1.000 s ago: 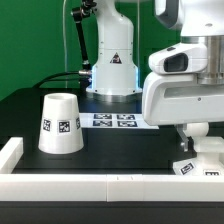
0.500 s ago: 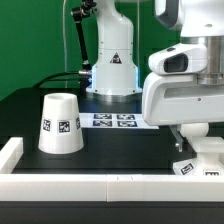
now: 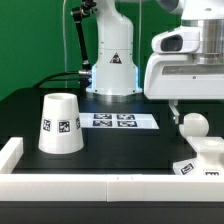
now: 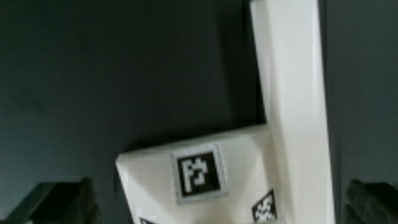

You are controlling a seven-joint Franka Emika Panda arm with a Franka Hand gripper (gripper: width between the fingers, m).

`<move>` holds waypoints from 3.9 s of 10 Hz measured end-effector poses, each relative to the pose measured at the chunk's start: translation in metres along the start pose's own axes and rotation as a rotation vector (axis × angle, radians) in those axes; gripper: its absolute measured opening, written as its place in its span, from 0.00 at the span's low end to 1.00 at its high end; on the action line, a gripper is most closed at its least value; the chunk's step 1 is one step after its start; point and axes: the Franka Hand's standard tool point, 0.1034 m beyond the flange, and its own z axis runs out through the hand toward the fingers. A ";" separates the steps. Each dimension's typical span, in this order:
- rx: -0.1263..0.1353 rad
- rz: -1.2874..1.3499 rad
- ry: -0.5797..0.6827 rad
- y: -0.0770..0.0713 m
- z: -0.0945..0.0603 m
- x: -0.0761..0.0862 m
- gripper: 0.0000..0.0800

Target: Assemble lamp

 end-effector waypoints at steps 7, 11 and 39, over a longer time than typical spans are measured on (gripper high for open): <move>-0.002 0.040 -0.051 0.015 0.011 -0.030 0.87; -0.036 0.096 -0.302 0.014 0.019 -0.075 0.87; 0.009 0.122 -0.754 0.005 0.068 -0.115 0.72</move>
Offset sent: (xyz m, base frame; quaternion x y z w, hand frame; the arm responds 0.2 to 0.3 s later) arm -0.0126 -0.0156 -0.0090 0.0040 0.0210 -0.0135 0.9997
